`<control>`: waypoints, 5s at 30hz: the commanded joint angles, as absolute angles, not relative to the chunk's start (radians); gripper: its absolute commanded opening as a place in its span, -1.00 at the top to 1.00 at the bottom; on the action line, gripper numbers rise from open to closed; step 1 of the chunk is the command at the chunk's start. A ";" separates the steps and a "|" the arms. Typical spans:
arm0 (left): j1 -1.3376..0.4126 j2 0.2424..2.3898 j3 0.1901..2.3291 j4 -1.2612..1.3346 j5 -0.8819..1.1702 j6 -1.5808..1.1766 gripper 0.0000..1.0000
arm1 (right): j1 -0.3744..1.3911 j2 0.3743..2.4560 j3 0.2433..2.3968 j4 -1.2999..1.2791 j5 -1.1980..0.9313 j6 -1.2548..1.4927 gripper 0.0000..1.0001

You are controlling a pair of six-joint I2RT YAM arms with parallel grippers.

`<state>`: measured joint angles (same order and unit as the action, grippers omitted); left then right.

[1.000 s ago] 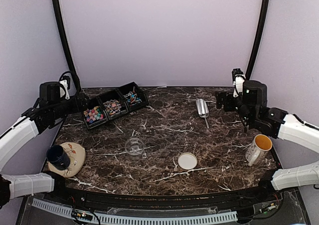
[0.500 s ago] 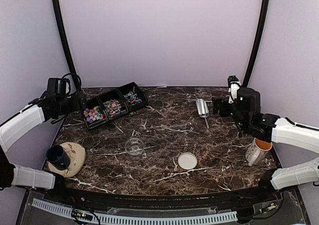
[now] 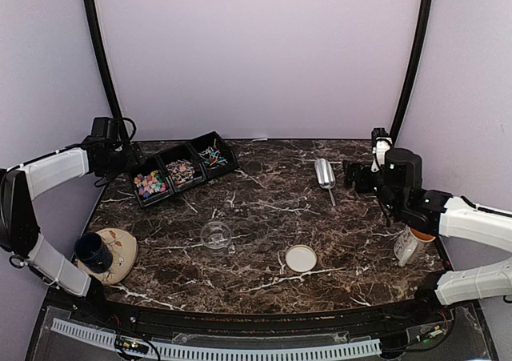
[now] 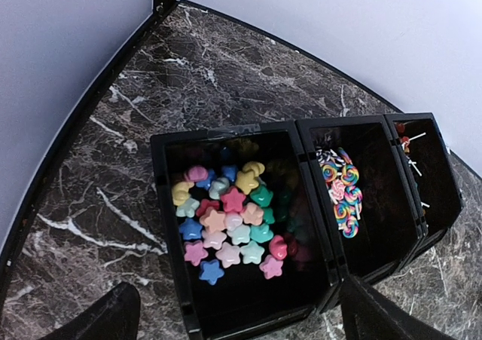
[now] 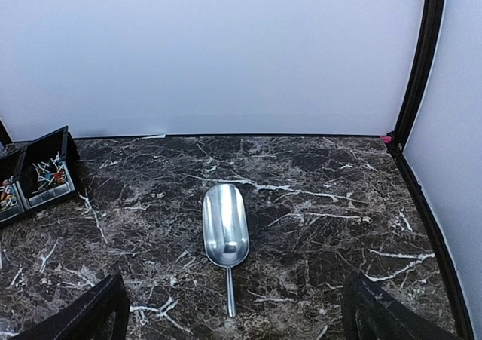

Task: Pack the candies
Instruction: Move the plate to the center of the board, then move the packing box to the center of the board.

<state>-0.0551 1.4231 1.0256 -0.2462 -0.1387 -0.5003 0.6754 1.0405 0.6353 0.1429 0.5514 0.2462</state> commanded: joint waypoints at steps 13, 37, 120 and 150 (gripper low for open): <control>0.009 1.691 1.149 -0.213 -0.082 -0.532 -0.61 | 0.683 1.017 0.568 0.260 0.535 0.287 -0.96; 0.004 1.724 1.115 -0.201 0.084 -0.532 0.53 | 0.683 1.093 0.577 0.274 0.531 0.290 -0.96; -0.535 1.311 0.900 -0.304 0.096 -0.612 -0.58 | 0.683 1.217 0.626 0.253 0.525 0.229 -0.95; -0.755 1.468 0.997 -0.430 0.091 -0.542 -0.98 | 0.683 1.183 0.610 0.261 0.528 0.229 -0.95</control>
<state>-0.7425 1.4830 0.9791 -0.3908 0.0803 -0.5449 0.6754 1.2003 0.5976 0.2321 0.5209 0.2226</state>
